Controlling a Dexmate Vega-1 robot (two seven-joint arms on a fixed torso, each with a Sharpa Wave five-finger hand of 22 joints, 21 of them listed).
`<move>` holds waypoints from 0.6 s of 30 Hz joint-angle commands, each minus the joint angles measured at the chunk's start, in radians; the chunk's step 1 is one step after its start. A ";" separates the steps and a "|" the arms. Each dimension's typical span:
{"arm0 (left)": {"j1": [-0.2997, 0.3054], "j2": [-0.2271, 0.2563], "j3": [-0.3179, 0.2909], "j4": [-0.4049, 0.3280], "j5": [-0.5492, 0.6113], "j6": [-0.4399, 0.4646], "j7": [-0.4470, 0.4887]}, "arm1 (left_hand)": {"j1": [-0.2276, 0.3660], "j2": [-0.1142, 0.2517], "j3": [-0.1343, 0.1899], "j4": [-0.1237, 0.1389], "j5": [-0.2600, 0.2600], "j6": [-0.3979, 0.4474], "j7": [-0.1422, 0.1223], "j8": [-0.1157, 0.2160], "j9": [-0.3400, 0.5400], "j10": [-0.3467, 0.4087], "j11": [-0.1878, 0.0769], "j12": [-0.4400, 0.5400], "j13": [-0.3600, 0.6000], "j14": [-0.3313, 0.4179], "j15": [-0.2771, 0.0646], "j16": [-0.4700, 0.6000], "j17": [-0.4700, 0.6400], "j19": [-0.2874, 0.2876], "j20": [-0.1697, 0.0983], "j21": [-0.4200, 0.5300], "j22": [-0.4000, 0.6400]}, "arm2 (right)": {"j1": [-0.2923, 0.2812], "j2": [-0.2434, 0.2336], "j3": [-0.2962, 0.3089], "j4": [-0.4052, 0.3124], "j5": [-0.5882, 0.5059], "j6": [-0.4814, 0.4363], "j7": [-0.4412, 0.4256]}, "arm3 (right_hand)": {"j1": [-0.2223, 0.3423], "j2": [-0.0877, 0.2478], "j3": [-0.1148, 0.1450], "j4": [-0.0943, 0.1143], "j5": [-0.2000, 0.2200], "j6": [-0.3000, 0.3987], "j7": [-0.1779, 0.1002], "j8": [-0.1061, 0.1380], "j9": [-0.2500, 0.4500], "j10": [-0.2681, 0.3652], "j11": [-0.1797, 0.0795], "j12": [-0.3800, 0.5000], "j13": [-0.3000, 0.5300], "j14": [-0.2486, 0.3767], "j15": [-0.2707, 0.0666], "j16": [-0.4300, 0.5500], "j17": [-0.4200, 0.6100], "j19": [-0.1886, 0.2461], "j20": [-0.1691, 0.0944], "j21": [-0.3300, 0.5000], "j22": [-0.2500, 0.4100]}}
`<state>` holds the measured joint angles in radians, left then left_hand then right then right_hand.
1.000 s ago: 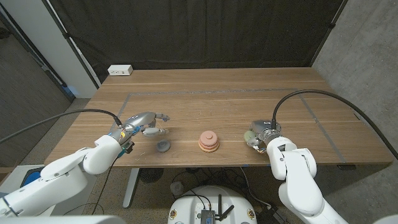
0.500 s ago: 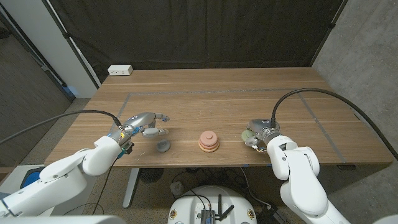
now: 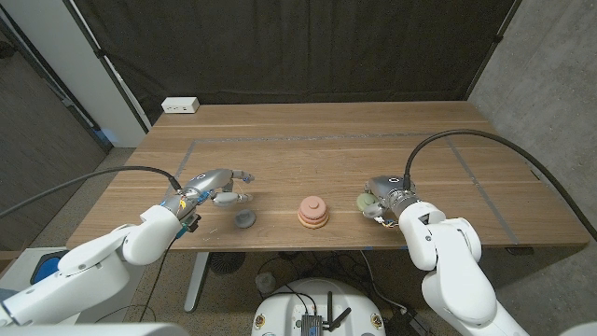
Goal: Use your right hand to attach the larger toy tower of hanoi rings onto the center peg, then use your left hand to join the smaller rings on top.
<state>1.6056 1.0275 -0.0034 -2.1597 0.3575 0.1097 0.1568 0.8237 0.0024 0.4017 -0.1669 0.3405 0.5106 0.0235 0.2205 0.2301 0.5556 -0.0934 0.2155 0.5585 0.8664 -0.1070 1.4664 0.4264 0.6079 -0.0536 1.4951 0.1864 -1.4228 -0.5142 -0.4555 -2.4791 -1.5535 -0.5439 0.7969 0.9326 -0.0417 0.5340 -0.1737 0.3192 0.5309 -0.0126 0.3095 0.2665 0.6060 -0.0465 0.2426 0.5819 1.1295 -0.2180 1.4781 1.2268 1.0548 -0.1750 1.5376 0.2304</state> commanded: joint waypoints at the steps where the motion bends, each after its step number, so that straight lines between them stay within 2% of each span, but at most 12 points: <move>1: 0.016 -0.016 -0.016 -0.002 0.010 -0.012 0.005 | -0.008 0.003 0.006 0.001 0.006 0.010 -0.004 -0.005 0.004 0.004 0.000 -0.004 0.006 0.008 -0.112 -0.002 0.001 0.006 -0.120 0.006 0.003 | 0.025 -0.011 -0.018 -0.014 0.030 0.042 -0.006 | 0.039 0.043 0.020 0.010 0.010 0.026 -0.014 0.006 0.005 0.048 -0.041 -0.005 0.018 0.010 0.000 0.007 0.003 0.008 -0.045 -0.001 0.003; 18: 0.036 -0.042 -0.034 -0.007 0.050 -0.014 0.017 | -0.009 0.001 0.009 0.001 0.005 0.009 -0.004 -0.007 0.005 0.003 0.001 -0.005 0.007 0.010 -0.111 -0.001 0.002 0.007 -0.120 0.007 0.003 | 0.087 -0.029 -0.058 -0.017 0.075 0.099 -0.009 | 0.040 0.044 0.023 0.010 0.017 0.029 -0.013 0.006 0.003 0.056 -0.042 -0.009 0.025 0.008 0.000 0.014 0.002 0.009 -0.046 -0.004 0.002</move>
<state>1.6312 1.0009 -0.0271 -2.1635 0.3851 0.0960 0.1691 0.8193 0.0046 0.4016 -0.1669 0.3405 0.5105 0.0235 0.2128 0.2301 0.5555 -0.0933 0.2092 0.5633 0.8719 -0.1126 1.4664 0.4265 0.6079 -0.0536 1.4951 0.1864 -1.3704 -0.5317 -0.4928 -2.4931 -1.5087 -0.4777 0.7904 0.9326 -0.0417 0.5382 -0.1780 0.3294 0.5364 -0.0072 0.3114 0.2671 0.6059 -0.0467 0.2348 0.5904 1.1295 -0.2180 1.4868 1.2268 1.0547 -0.1750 1.5376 0.2302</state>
